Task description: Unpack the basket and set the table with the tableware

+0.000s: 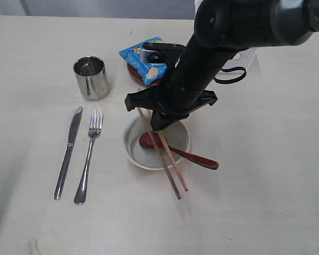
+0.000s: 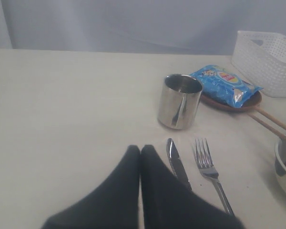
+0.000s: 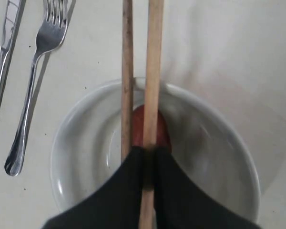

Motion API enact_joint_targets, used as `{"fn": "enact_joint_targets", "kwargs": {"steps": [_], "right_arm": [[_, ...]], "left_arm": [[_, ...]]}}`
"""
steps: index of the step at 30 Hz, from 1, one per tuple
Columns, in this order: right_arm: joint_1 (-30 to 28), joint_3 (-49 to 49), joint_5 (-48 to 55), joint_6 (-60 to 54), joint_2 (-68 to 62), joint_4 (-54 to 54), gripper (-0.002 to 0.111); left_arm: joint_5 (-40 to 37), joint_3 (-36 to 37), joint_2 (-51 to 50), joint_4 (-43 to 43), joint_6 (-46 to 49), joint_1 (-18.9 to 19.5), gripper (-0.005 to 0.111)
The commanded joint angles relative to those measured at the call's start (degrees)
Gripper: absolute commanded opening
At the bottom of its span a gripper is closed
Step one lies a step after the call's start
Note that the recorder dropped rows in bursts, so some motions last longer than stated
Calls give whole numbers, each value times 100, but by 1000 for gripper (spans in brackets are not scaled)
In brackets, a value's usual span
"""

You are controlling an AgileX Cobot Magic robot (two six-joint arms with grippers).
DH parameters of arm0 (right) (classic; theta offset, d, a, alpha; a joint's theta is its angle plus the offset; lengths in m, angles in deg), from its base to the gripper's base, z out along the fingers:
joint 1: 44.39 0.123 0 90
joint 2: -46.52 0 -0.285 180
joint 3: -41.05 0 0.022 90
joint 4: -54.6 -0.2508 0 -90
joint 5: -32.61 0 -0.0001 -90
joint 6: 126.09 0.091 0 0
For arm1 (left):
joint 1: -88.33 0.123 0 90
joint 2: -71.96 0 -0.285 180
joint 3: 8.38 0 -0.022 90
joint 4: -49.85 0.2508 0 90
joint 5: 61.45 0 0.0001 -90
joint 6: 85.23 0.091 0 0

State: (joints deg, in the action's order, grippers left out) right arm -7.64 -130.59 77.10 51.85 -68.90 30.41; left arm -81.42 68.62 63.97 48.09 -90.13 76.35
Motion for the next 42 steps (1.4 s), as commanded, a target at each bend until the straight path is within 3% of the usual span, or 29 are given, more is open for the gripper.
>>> {"fn": "enact_joint_targets", "kwargs": {"steps": [1,3,9,11,36,42], "right_arm": [[9,-36,97,-52,-1,8,0],[9,-36,132,-52,-1,8,1],[9,-36,131,-52,-1,8,33],[9,-36,107,-52,-1,8,38],[19,-36,188,-353,81,-245,38],[280,-36,106,-353,81,-170,38]], "left_arm": [[12,21,21,5,17,-26,0],[12,21,21,5,17,-26,0],[12,21,21,5,17,-26,0],[12,21,21,5,17,-26,0],[12,21,21,5,17,-26,0],[12,21,21,5,17,-26,0]]}}
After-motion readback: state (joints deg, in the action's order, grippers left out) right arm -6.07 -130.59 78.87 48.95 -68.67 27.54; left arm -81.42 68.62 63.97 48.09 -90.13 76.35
